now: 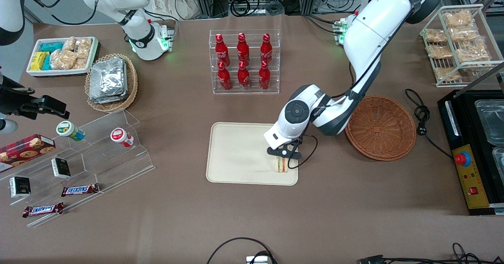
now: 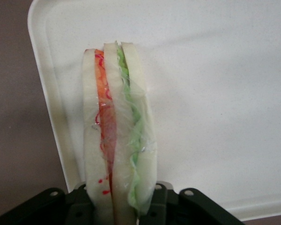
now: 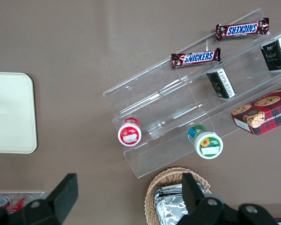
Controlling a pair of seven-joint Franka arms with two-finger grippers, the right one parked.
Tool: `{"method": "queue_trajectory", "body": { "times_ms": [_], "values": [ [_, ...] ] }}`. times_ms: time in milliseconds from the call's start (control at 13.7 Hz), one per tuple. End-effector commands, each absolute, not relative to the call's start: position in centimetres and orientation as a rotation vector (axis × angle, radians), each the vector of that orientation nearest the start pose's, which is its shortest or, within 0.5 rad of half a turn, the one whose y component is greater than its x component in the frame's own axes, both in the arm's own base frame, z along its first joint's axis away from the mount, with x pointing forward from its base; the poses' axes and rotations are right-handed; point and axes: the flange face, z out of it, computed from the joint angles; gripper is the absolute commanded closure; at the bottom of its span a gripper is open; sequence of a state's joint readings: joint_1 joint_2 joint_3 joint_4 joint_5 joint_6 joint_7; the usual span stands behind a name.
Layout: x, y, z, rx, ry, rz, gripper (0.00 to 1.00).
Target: Place sandwich from basket to tray
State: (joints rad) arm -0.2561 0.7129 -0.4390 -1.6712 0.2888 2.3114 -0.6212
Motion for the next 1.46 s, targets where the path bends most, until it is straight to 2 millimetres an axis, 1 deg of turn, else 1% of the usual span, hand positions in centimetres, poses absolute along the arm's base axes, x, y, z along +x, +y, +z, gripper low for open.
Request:
{"method": "queue_trajectory", "body": {
  "times_ms": [0, 146, 366, 439, 585, 659, 805, 951, 1024, 1171, 1244, 1317, 1390],
  "values": [
    [55.3, -41.2, 22.4, -3.191, 0.208, 0.026, 0.00],
    [56.2, -41.3, 23.9, -3.201, 0.128, -0.008, 0.00],
    [56.9, -41.2, 26.2, -3.179, 0.020, -0.041, 0.00],
    [57.1, -40.8, 27.0, -3.159, -0.018, -0.059, 0.00],
    [58.2, -39.8, 29.5, -3.140, -0.140, -0.112, 0.00],
    [59.5, -38.4, 31.2, -3.128, -0.191, -0.160, 0.00],
    [61.0, -36.1, 34.9, -3.093, -0.276, -0.190, 0.00],
    [62.9, -31.7, 38.1, -3.079, -0.461, -0.162, 0.00],
    [63.2, -30.4, 39.5, -3.068, -0.504, -0.162, 0.00],
    [63.6, -27.1, 41.7, -3.022, -0.563, -0.147, 0.00],
    [63.8, -26.0, 43.0, -3.018, -0.596, -0.172, 0.00],
    [64.2, -24.3, 44.7, -3.014, -0.640, -0.203, 0.00],
    [64.5, -22.2, 46.0, -2.999, -0.675, -0.209, 0.00]
  ]
}}
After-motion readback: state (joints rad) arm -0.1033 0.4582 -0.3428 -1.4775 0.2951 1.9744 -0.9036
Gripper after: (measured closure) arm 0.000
